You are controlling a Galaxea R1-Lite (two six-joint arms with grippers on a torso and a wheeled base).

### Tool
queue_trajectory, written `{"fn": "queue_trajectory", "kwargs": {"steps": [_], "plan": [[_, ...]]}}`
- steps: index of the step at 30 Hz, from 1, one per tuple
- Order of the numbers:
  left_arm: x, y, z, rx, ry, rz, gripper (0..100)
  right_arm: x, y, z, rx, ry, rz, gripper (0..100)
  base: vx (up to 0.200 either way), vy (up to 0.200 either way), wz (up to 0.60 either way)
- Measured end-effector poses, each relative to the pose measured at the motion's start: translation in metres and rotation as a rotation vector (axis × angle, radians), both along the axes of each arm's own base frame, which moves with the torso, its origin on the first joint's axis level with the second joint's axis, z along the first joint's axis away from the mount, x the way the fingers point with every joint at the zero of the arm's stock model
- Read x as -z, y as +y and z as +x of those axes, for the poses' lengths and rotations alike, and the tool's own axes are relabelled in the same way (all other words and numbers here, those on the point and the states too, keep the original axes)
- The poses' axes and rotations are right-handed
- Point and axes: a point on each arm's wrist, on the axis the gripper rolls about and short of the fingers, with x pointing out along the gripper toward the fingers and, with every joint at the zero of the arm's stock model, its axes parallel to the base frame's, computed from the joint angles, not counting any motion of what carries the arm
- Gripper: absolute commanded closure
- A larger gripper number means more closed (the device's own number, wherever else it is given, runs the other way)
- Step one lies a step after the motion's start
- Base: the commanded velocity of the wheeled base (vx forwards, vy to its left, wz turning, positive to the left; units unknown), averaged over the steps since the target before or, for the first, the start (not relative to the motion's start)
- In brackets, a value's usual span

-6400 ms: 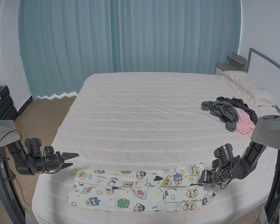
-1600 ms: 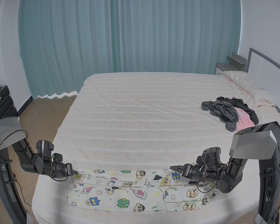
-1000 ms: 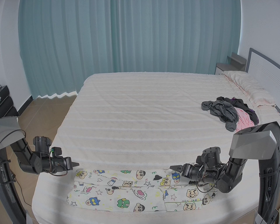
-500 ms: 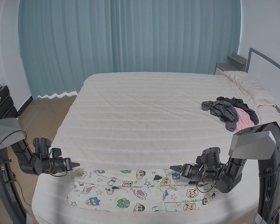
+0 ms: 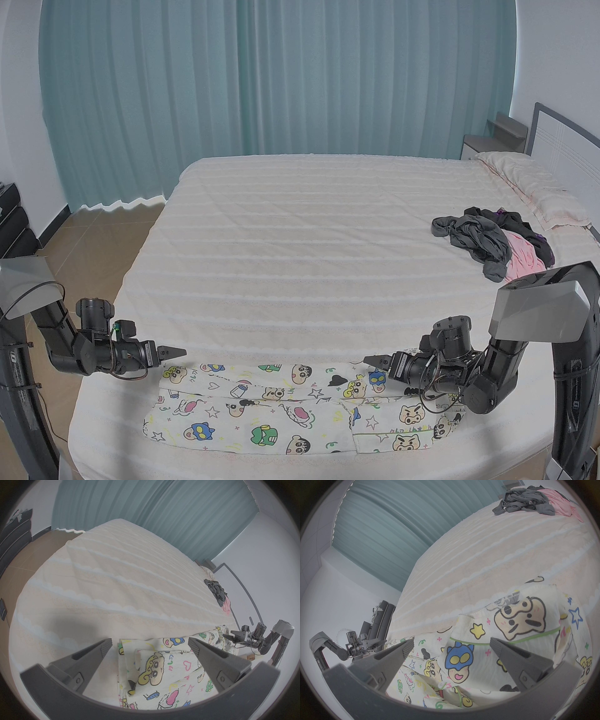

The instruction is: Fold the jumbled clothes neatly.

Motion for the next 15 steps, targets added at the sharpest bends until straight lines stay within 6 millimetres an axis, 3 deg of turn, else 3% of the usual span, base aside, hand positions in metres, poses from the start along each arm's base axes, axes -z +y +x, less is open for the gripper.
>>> {"fn": "queue_trajectory", "kwargs": {"steps": [5,6,15], "plan": [[0.004,-0.007,-0.003,0.030,0.013,0.007,0,0.000,0.000,0.000,0.000,0.000,0.000,0,0.000,0.000,0.00],[0.005,-0.009,-0.005,0.041,0.017,0.012,100,0.000,0.000,0.000,0.000,0.000,0.000,0,0.000,0.000,0.00],[0.011,-0.010,-0.008,0.048,0.043,0.024,100,0.000,0.000,-0.001,-0.001,0.002,-0.001,0,0.000,0.000,0.00]]}}
